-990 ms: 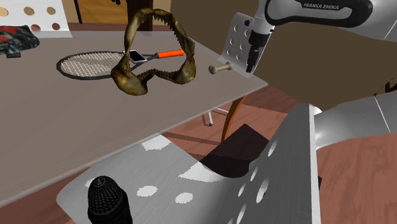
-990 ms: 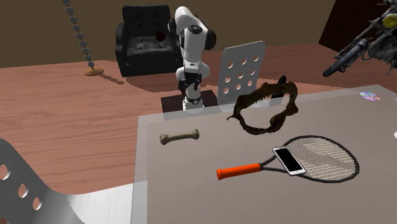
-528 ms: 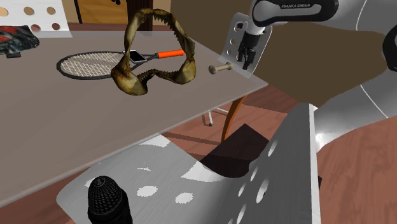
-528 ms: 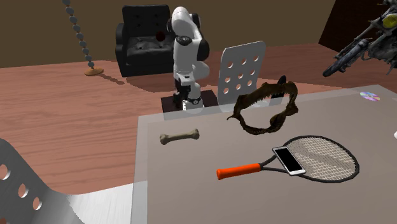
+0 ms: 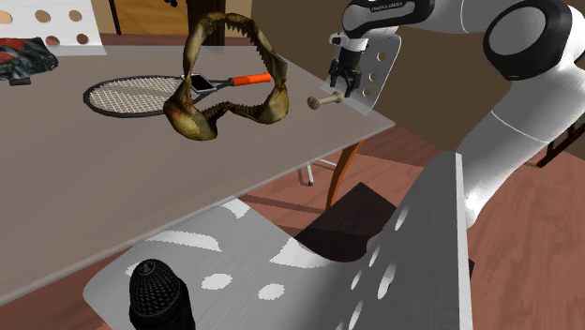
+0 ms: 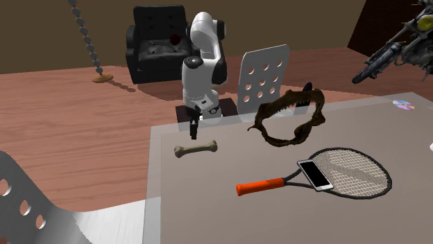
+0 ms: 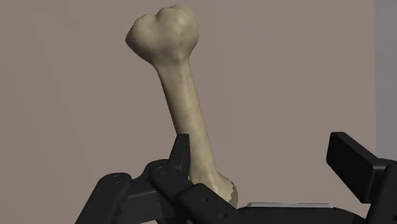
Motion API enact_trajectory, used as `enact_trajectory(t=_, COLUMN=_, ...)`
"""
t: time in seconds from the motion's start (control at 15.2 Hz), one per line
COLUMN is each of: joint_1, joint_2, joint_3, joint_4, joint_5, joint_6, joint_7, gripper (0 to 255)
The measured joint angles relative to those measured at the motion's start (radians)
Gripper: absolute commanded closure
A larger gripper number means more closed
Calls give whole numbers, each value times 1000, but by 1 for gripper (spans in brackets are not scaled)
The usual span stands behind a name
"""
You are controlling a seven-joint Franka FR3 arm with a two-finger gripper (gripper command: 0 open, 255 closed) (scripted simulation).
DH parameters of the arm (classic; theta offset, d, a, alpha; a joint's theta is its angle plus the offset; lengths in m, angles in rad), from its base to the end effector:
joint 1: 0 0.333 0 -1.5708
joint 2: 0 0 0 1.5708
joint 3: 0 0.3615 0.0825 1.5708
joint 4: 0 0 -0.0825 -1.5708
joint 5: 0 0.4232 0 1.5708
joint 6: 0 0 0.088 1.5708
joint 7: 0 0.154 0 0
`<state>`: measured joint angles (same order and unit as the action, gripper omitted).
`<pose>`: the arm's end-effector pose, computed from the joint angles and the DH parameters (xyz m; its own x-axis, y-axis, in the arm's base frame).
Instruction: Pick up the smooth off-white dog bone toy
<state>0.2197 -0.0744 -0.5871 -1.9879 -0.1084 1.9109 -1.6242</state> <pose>0.5269 -0.2217 0.4738 0.2710 0.9607 -0.0595 0.9620 -0.2725 -0.0186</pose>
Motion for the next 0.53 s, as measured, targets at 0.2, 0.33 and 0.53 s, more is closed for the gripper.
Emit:
enact_trajectory(t=0.2, joint_1=-1, joint_2=145, joint_3=-13, joint_4=103, joint_5=93, joint_6=15, joint_7=-207, gripper=0)
enact_trajectory(t=0.33, joint_1=-9, joint_2=180, joint_3=-12, joint_4=121, joint_5=117, joint_6=27, joint_7=-266, gripper=0)
enact_trajectory(t=0.53, joint_1=-11, joint_2=201, joint_3=-9, joint_4=101, joint_5=131, joint_6=63, joint_7=-284, gripper=0)
